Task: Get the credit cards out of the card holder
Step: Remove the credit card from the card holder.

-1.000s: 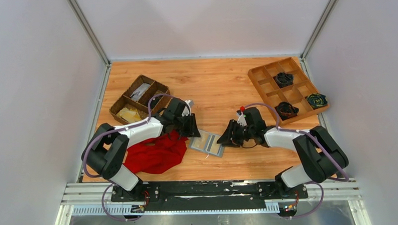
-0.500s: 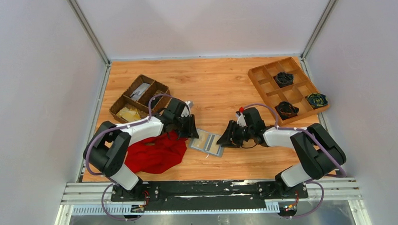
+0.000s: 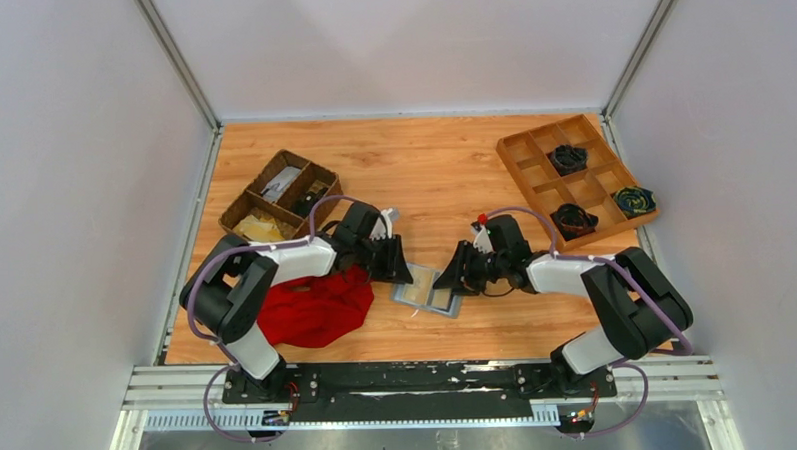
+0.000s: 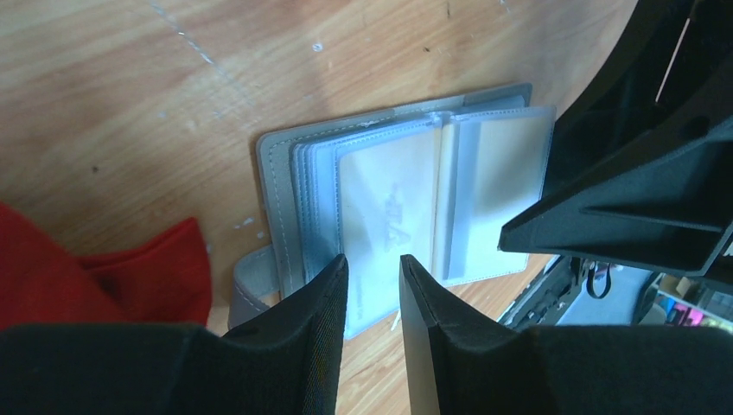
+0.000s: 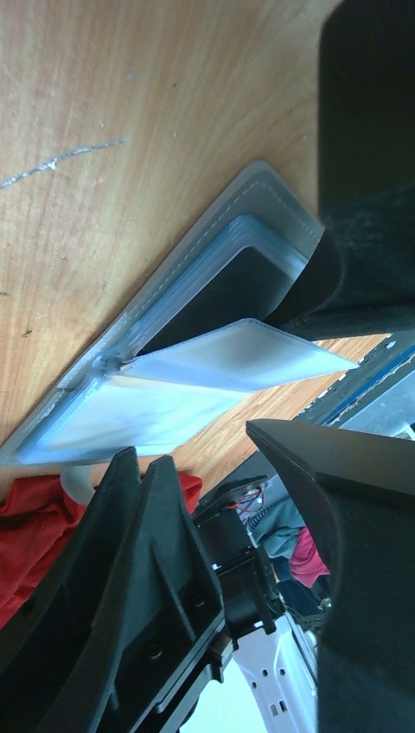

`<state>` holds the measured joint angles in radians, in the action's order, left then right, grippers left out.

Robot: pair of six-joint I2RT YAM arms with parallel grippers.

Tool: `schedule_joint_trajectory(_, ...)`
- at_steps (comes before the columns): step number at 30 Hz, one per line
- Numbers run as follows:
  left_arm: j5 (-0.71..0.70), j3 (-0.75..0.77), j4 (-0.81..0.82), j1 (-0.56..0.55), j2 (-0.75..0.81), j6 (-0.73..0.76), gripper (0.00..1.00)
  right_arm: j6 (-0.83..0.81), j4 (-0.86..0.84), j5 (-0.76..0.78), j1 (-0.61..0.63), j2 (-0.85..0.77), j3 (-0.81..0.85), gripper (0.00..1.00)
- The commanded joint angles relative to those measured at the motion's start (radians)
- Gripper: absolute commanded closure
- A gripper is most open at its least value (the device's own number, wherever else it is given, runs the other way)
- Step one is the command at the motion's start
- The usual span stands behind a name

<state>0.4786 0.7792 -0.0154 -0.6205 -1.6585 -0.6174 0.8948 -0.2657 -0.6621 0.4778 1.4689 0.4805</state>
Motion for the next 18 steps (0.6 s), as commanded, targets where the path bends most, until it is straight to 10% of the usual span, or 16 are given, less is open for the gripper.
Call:
schedule_joint_trajectory(1,0.016,0.002,-0.001,-0.025,-0.016,-0.019,0.66,-0.022,0.032,-0.003,0.016,-0.023,0.024,0.58)
schedule_joint_trajectory(18,-0.131,0.112,-0.300,0.019,0.223,0.040,0.65,-0.055,0.063,-0.003,0.072,0.003,0.139,0.58)
